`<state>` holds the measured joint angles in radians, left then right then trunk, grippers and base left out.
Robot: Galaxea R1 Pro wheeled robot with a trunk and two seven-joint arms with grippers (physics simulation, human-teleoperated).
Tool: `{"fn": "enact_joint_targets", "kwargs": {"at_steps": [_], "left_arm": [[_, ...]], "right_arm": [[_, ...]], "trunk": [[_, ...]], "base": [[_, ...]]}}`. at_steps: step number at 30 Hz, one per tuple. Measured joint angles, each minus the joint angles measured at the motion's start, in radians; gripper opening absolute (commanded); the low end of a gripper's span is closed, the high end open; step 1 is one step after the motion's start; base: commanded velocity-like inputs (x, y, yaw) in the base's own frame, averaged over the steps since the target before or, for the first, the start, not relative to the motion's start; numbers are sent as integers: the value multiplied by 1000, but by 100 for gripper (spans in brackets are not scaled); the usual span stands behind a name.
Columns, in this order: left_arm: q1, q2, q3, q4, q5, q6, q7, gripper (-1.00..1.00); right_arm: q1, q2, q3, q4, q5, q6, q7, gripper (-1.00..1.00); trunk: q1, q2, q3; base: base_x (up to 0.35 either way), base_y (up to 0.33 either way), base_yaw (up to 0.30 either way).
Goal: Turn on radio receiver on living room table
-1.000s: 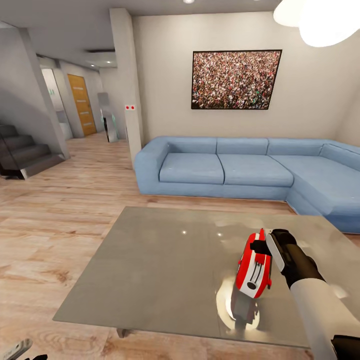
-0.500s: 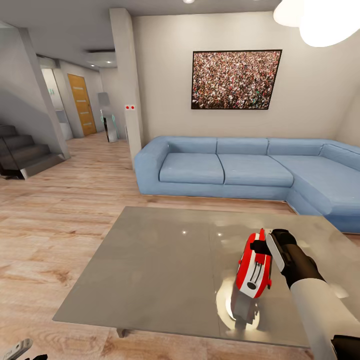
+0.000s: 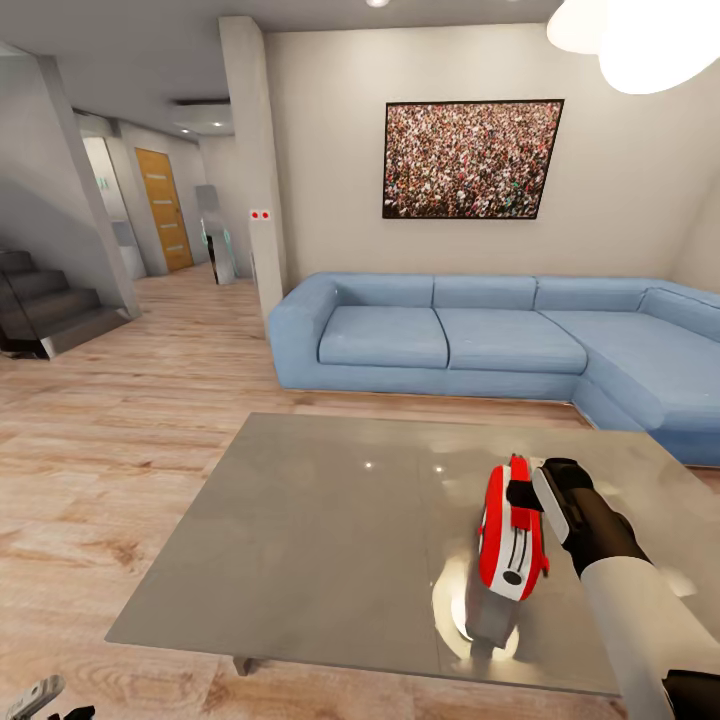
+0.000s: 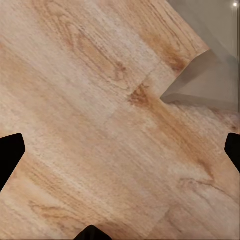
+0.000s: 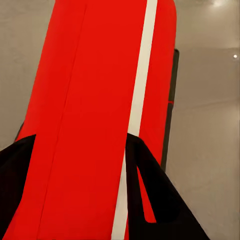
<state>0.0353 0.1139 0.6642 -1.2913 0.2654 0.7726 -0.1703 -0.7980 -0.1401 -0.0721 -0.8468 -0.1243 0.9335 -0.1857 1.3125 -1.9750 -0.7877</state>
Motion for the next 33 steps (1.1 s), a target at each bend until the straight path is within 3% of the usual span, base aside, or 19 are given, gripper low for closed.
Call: {"fn": "enact_joint_targets", "kwargs": {"at_steps": [18, 33], "left_arm": [[0, -5, 0, -3, 0, 1, -2, 100], [0, -3, -1, -9, 0, 2, 0, 100]], "right_arm": [[0, -1, 0, 0, -5, 0, -1, -100], [0, -1, 0, 1, -11, 1, 0, -100]], "trunk": [[0, 0, 0], [-57, 105, 47]], "base": [[0, 0, 0], [0, 0, 0]]}}
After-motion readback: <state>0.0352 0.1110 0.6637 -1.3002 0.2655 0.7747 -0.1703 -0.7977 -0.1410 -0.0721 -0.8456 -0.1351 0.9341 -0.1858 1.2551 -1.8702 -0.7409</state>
